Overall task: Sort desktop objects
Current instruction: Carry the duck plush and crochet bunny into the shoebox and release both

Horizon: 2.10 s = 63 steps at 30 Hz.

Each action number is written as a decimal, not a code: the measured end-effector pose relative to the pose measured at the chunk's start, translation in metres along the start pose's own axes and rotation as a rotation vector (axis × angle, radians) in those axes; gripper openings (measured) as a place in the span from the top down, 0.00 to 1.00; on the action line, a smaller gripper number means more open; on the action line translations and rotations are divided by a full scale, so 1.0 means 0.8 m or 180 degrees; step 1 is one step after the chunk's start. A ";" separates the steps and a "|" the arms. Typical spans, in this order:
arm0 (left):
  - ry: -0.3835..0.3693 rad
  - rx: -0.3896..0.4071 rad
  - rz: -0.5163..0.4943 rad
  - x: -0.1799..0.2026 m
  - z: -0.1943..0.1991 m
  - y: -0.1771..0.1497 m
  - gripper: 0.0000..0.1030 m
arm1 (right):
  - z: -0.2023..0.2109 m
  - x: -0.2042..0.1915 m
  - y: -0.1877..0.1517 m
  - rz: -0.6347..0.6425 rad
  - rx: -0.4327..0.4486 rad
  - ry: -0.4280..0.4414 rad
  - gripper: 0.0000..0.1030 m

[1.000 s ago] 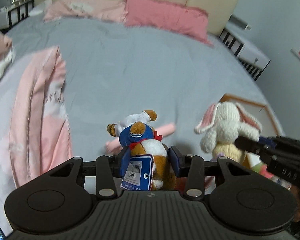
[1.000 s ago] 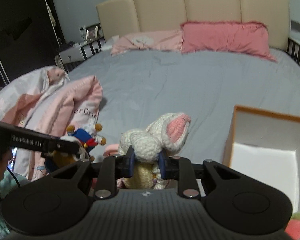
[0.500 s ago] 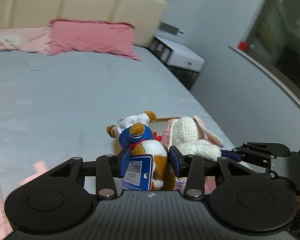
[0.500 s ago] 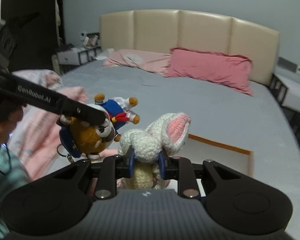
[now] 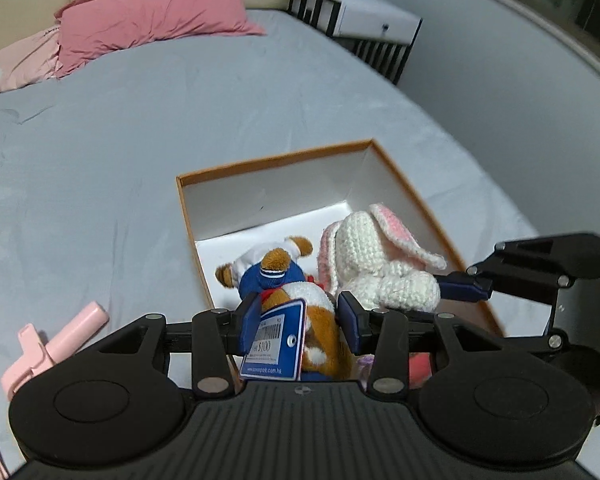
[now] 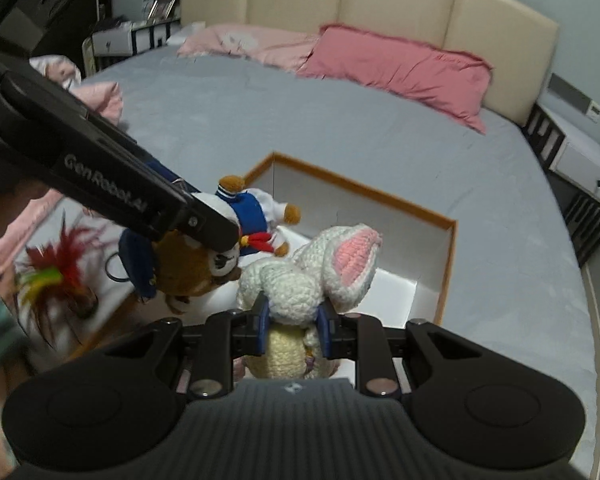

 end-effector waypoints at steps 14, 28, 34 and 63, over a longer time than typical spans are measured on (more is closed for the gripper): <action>0.0315 -0.0374 -0.0476 0.033 -0.075 -0.013 0.54 | -0.059 0.021 -0.025 -0.0115 -0.0361 0.0328 0.76; 0.0401 -0.0459 -0.0534 0.021 -0.074 -0.025 0.53 | -0.087 0.004 -0.028 0.0025 -0.0486 0.0559 0.76; 0.0181 -0.0229 -0.0387 0.010 -0.030 -0.017 0.53 | -0.090 0.000 -0.025 0.0084 -0.0501 0.0559 0.76; 0.0686 0.0323 0.0464 -0.160 0.185 -0.115 0.53 | 0.019 -0.082 0.023 0.0052 0.0055 0.0350 0.57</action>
Point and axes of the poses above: each gripper's, at about its wrist camera, not at the fingertips, and z roughly against the way its jaws point, x to its right, y to its top, the point moved 2 cm from there along -z, roughly the way its jaws point, and after that the axes turned 4 degrees about z, right-handed, at the moved point
